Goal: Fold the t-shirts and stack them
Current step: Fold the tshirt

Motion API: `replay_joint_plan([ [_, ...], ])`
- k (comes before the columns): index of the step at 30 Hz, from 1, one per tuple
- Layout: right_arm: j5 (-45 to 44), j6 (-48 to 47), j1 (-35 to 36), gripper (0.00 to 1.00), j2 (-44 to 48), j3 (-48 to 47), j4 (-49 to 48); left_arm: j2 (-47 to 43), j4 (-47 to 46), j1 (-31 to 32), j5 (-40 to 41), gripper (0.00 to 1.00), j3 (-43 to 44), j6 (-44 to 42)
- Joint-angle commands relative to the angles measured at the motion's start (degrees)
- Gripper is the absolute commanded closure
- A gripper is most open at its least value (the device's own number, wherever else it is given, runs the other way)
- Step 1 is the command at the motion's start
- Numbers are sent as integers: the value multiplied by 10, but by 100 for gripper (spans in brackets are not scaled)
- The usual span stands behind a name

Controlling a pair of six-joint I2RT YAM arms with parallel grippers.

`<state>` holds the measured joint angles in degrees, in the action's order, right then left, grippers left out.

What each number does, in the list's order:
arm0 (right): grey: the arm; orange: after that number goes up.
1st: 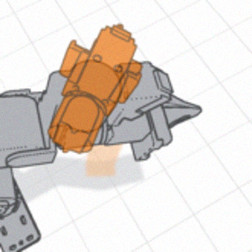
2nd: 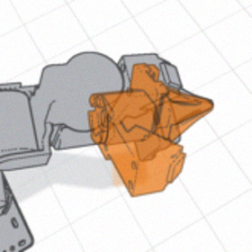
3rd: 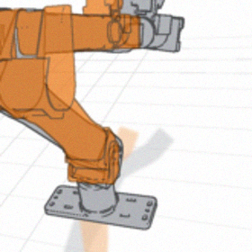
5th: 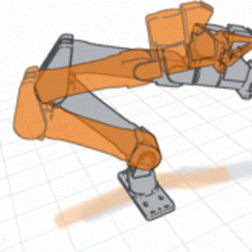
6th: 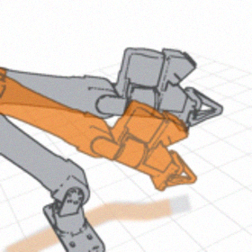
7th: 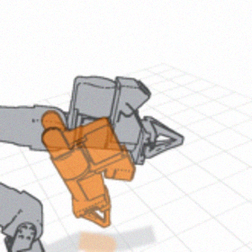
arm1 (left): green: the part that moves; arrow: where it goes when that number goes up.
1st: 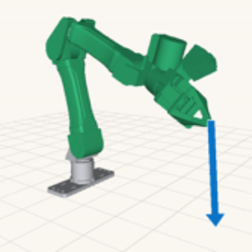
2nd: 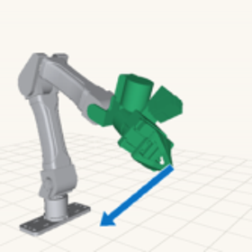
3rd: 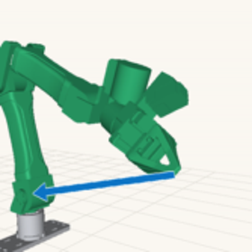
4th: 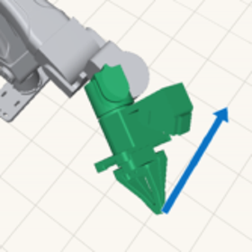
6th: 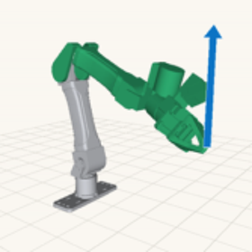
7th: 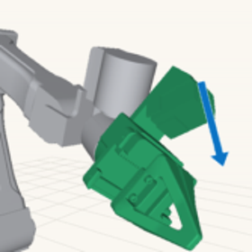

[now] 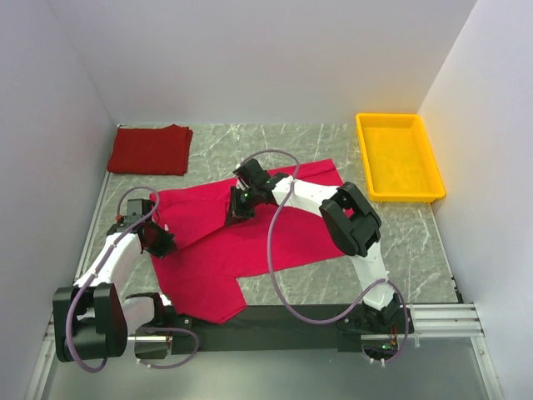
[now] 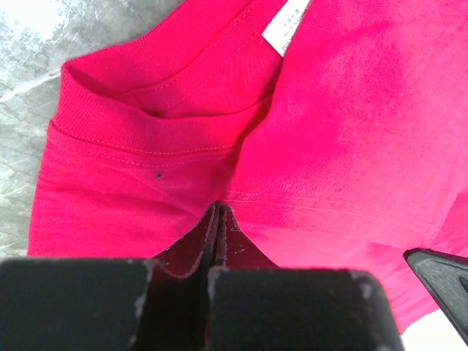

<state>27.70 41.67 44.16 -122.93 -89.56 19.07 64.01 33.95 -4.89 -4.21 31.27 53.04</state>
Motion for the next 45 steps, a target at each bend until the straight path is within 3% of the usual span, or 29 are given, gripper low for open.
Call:
replay_joint_plan([
  [1,2,-5,-2,91,24,9,-3,-15,14,2,10,99,22,-5],
  [10,5,-8,-1,87,20,6,-3,-13,18,1,14,99,26,-4],
  [13,-9,-38,-1,66,20,-9,15,-25,31,1,16,96,33,0],
  [14,-19,-52,-2,56,27,-14,22,-32,37,2,15,82,36,3],
  [15,-28,-69,-9,52,31,-19,37,-41,53,1,17,71,48,6],
  [16,-46,-99,-14,47,38,-27,44,-68,59,2,18,54,54,8],
  [19,-22,-175,-57,41,60,-35,48,-127,60,1,38,31,73,12],
  [22,53,-285,-120,40,78,-40,51,-143,13,-1,39,26,78,-6],
  [24,120,-327,-159,40,86,-41,56,-135,-28,-8,14,25,70,-24],
  [28,104,-411,-236,40,110,-28,66,-51,-158,-29,-37,26,71,-61],
  [31,84,-452,-284,41,118,-20,75,26,-201,-52,-62,29,101,-93],
  [35,83,-445,-354,42,108,-20,75,112,-236,-88,-74,32,155,-138],
  [45,37,-401,-405,47,56,-77,80,240,-251,-156,-113,39,219,-181],
])
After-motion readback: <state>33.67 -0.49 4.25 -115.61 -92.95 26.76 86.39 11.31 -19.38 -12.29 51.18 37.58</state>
